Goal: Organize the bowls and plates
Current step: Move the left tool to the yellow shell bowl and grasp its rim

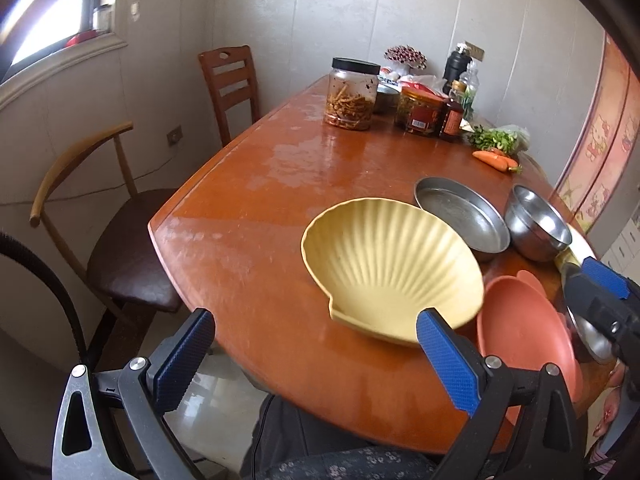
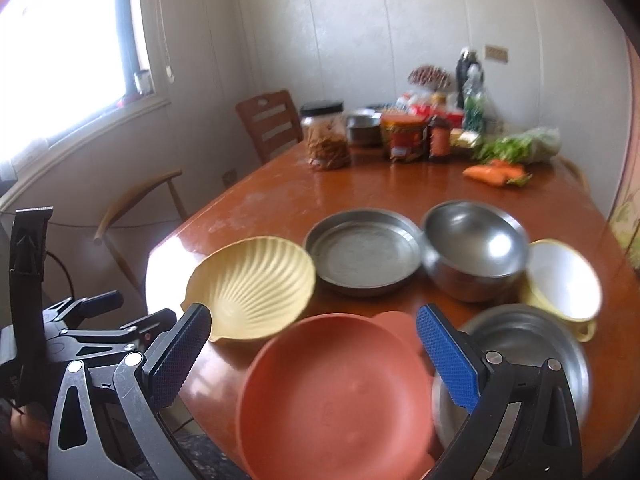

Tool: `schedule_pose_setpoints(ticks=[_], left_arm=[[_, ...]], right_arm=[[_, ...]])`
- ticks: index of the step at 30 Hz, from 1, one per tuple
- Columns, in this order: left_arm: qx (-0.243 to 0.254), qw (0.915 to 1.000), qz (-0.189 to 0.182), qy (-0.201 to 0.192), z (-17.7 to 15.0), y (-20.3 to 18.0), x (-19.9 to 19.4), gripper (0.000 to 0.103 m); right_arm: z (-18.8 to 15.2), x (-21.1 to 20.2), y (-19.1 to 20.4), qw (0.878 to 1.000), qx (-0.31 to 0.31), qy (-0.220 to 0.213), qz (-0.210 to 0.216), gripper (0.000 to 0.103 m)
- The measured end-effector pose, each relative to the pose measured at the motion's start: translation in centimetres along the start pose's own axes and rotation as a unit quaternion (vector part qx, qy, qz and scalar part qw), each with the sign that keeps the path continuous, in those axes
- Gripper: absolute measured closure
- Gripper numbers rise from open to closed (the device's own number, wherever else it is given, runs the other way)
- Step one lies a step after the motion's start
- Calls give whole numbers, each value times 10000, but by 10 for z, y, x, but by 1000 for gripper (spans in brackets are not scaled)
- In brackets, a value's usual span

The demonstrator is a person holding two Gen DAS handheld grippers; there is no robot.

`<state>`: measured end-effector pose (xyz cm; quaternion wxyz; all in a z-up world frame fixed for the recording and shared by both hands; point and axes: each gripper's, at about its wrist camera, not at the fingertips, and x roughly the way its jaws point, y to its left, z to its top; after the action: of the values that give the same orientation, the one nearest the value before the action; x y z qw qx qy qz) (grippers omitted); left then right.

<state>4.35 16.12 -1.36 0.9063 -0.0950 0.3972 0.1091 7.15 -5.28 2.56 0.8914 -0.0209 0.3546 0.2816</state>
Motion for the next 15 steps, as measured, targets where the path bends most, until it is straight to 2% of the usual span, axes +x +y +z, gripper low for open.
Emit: schedule_pose_setpoints(ticks=[9, 12, 13, 15], left_arm=[[195, 9992, -134, 320, 21, 2, 31, 2], [245, 9988, -163, 384, 26, 3, 40, 2], [251, 9986, -204, 408, 28, 4, 43, 3], [254, 9982, -257, 488, 29, 5, 48, 8]], right_arm=[[10, 54, 14, 9979, -131, 603, -209, 1], [13, 66, 19, 9970, -303, 654, -283, 4], [14, 70, 19, 9966, -318, 697, -298, 8], [16, 80, 20, 9957, -372, 807, -260, 13]])
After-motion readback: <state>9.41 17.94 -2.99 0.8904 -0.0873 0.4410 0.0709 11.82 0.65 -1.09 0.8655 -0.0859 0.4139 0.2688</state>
